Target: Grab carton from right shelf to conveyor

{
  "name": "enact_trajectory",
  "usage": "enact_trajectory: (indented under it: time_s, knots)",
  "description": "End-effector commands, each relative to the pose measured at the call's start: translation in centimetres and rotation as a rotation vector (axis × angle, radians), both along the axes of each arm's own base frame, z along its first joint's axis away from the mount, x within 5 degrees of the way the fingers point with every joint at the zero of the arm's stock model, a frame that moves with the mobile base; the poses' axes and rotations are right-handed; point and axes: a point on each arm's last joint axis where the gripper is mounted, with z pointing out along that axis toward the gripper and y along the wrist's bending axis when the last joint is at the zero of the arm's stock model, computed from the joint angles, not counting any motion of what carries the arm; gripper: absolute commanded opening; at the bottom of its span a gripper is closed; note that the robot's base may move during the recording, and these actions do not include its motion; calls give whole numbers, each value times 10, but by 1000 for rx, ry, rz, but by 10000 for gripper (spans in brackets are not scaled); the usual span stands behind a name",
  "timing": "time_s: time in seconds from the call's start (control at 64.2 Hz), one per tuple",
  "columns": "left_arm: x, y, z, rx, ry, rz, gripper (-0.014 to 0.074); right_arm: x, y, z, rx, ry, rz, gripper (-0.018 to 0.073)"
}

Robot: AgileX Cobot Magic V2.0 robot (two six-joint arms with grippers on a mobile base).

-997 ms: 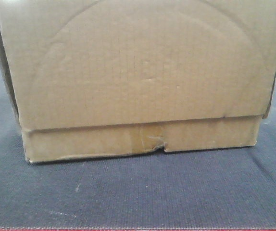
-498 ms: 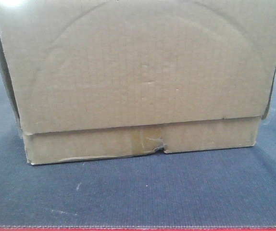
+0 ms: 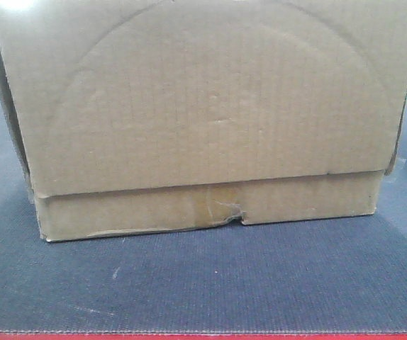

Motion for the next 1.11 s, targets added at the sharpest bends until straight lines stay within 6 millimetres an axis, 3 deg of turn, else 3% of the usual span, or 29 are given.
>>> enact_trajectory:
  time_s: [0.0, 0.187, 0.343, 0.498, 0.685, 0.841, 1.09]
  knots:
    - [-15, -1, -15, -6, -63, -24, -8, -20, -3, -17, -3, -78, 9, -76]
    - [-47, -3, -48, -7, -134, -55, -8, -64, -7, -59, 10, -173, 27, -76]
    - [-69, -3, -63, -10, -186, -60, -8, -107, -11, -78, 24, -295, 34, -76]
    - [-86, -3, -65, -23, -242, -58, -8, -142, -15, -80, 39, -453, 36, -76]
    - [-98, -3, -61, -28, -291, -56, -8, -183, -20, -67, 61, -675, 34, -76]
    - [-99, -3, -61, -28, -301, -56, -8, -203, -23, -63, 72, -782, 33, -76]
    - [-99, -3, -60, -28, -302, -57, -8, -204, -23, -62, 72, -791, 33, -76]
